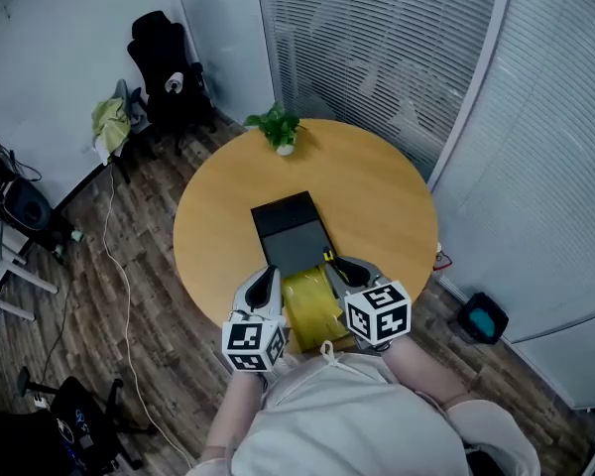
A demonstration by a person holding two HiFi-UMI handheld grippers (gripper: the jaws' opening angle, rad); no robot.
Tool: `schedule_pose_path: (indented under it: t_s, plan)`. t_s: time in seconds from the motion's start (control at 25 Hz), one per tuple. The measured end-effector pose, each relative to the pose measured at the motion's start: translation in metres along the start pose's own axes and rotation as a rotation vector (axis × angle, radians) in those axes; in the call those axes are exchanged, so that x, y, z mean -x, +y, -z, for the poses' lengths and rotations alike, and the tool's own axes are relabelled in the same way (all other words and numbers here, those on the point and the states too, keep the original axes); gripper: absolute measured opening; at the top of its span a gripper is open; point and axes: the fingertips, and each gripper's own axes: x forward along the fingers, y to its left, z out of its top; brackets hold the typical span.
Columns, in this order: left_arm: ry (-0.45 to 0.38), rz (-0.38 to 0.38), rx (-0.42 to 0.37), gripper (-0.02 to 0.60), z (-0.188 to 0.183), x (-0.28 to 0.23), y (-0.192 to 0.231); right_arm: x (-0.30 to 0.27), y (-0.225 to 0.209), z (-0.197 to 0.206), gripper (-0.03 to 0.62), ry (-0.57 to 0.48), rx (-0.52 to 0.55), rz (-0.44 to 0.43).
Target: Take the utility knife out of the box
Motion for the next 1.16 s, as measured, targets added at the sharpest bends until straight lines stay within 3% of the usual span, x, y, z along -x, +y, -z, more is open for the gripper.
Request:
schedule_pose_path:
  t_s: [1.16]
  plan:
    - [0.061, -0.022, 0.052, 0.006, 0.022, 0.009, 0.008, -0.008, 0.013, 0.017, 0.064, 0.047, -0.005, -0.033]
